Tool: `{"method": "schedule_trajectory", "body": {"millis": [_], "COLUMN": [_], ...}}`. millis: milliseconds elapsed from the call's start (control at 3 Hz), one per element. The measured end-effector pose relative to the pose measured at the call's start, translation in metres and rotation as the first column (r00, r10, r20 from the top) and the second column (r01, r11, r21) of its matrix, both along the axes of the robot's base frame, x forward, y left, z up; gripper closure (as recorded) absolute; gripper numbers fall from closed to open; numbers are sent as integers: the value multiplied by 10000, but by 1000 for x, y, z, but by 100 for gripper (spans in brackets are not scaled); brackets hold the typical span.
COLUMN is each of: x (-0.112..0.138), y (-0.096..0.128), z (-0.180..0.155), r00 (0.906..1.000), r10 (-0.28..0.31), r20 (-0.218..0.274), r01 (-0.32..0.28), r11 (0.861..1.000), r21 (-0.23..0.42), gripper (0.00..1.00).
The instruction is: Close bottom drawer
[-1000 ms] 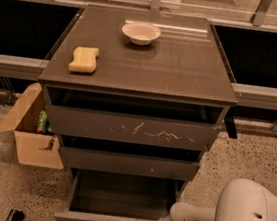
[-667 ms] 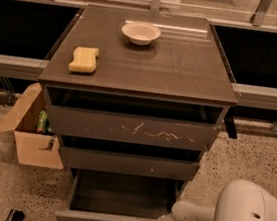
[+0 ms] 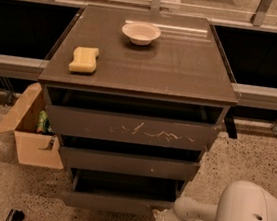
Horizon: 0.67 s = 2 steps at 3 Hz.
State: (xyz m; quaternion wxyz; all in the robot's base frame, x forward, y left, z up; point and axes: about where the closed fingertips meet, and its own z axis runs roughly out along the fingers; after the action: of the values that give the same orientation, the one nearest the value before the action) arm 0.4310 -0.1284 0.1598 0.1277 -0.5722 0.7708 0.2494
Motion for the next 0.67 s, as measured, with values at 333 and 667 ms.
{"method": "schedule_trajectory", "body": {"millis": [333, 667], "x": [0, -5], "y": [0, 2], "z": [0, -3], "r00": [10000, 9999], "r10": [0, -42], "r20": [0, 160], "r01": [0, 41], "r11": [10000, 10000], "r21": [0, 87], "gripper": [0, 16]}}
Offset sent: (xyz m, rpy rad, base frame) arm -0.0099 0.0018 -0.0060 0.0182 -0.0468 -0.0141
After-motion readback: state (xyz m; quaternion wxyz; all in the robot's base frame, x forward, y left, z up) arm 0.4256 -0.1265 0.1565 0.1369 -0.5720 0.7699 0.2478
